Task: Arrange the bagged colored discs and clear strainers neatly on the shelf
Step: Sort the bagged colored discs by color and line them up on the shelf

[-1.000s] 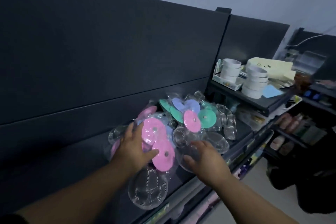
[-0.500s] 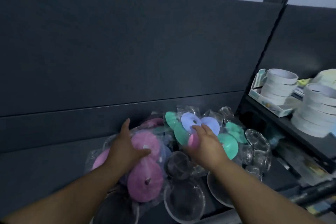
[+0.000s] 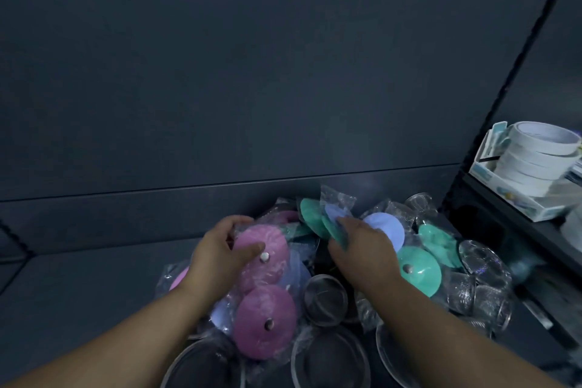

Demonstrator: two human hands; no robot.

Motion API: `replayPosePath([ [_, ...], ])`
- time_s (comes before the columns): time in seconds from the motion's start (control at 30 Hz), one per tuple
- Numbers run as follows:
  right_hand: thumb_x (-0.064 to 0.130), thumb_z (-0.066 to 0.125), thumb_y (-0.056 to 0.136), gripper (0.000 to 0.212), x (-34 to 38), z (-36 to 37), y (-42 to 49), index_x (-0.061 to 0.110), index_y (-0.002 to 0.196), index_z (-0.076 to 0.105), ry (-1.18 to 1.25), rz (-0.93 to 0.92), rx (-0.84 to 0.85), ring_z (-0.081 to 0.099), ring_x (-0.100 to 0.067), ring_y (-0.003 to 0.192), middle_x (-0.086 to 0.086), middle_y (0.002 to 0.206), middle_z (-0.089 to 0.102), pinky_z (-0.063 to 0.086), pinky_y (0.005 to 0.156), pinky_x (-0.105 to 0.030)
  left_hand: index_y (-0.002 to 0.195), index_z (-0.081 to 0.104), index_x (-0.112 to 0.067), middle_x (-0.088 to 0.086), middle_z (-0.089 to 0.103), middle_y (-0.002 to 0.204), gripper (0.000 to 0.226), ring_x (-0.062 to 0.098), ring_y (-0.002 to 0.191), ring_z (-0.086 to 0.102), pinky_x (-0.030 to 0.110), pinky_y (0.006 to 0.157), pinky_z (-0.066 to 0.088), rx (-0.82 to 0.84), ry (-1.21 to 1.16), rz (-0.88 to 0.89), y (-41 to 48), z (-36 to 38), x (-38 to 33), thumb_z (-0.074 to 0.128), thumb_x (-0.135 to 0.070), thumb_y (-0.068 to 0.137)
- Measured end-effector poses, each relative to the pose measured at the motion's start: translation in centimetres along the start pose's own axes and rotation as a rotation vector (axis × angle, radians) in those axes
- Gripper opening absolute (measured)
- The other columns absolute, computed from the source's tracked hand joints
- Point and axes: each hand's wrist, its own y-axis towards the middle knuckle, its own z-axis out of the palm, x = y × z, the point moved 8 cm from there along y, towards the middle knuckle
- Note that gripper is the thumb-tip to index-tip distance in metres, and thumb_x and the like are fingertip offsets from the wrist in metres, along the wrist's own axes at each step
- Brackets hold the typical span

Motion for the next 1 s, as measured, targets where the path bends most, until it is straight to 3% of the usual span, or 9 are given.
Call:
replayPosePath([
  [0.13,0.037,0.032,0.095,0.035,1.0,-1.3,0.3,0.030,0.107,0.064,-0.203,-0.065,-0.071,0.064,-0.019,0.091,0.003,0.095,0.071,0.023,0.111,-0.040,0.093,0.070,-0.021,-0.004,0.070,0.084,0.015,0.014,0.078,0.064,0.014,0.062,0.047,-0.039,0.011,0.032,0.3,-0.6,-0.9,0.075,-0.015,0.080],
  [0.33,0.033,0.037,0.099,0.029,2.3,-3.8,0.1,0.034,0.109,0.065,-0.109,-0.049,-0.224,0.064,-0.012,0.087,0.009,0.089,0.071,0.007,0.117,-0.037,0.084,0.070,-0.012,-0.005,0.066,0.067,0.005,0.005,0.053,0.056,0.020,0.052,0.047,-0.086,-0.234,0.017,0.2,-1.6,-1.9,0.066,-0.010,0.087],
  [0.47,0.031,0.040,0.099,0.030,4.2,-5.9,-0.3,0.032,0.114,0.066,0.107,-0.123,-0.363,0.066,-0.011,0.091,0.010,0.099,0.073,0.023,0.114,-0.041,0.080,0.065,-0.019,-0.001,0.059,0.066,0.013,0.017,0.057,0.048,0.031,0.055,0.042,-0.156,-0.443,-0.006,0.6,-3.1,-2.5,0.061,-0.012,0.090],
  [0.57,0.032,0.043,0.096,0.030,5.8,-6.8,-1.4,0.030,0.116,0.065,0.338,-0.216,-0.407,0.065,-0.011,0.089,0.011,0.101,0.072,0.044,0.098,-0.033,0.081,0.061,-0.023,0.000,0.056,0.070,0.011,0.016,0.064,0.047,0.034,0.063,0.041,-0.213,-0.516,-0.034,0.7,-4.0,-2.5,0.060,-0.019,0.092],
  [0.67,0.034,0.046,0.095,0.030,7.3,-5.3,-3.2,0.028,0.116,0.066,0.437,-0.308,-0.343,0.064,-0.007,0.092,0.010,0.105,0.071,0.046,0.084,-0.018,0.081,0.056,-0.023,0.003,0.057,0.079,0.013,0.018,0.071,0.050,0.038,0.064,0.043,-0.249,-0.518,-0.122,0.2,-4.3,-0.8,0.055,-0.023,0.094],
  [0.73,0.038,0.042,0.095,0.031,7.7,-3.0,-4.1,0.032,0.118,0.063,0.411,-0.343,-0.236,0.061,-0.003,0.096,0.013,0.109,0.069,0.047,0.084,-0.020,0.079,0.051,-0.020,0.008,0.052,0.080,0.017,0.018,0.069,0.046,0.031,0.057,0.040,-0.264,-0.508,-0.197,-0.4,-4.1,0.9,0.048,-0.018,0.095],
  [0.87,0.039,0.048,0.091,0.035,7.6,1.7,-5.2,0.031,0.121,0.064,0.356,-0.348,0.037,0.045,-0.002,0.124,0.010,0.141,0.048,0.041,0.104,-0.027,0.093,0.056,-0.008,0.015,0.063,0.086,0.010,0.023,0.069,0.059,0.026,0.053,0.053,-0.174,-0.579,-0.354,-1.8,-3.0,3.4,0.053,-0.017,0.096],
  [0.93,0.036,0.061,0.087,0.031,7.3,3.1,-5.5,0.032,0.118,0.065,0.353,-0.302,0.144,0.031,0.000,0.132,0.010,0.155,0.026,0.029,0.104,-0.017,0.104,0.060,0.001,0.020,0.070,0.090,0.038,0.031,0.076,0.068,0.039,0.065,0.059,-0.074,-0.640,-0.379,-2.1,-2.2,4.2,0.075,-0.025,0.081],
  [1.0,0.041,0.074,0.078,0.034,7.2,3.6,-5.4,0.037,0.110,0.065,0.368,-0.237,0.201,0.026,0.005,0.131,0.014,0.157,0.013,0.024,0.100,-0.011,0.111,0.061,-0.002,0.019,0.072,0.096,0.061,0.033,0.085,0.071,0.049,0.075,0.058,-0.030,-0.603,-0.392,-2.3,-2.0,4.6,0.085,-0.026,0.061],
])
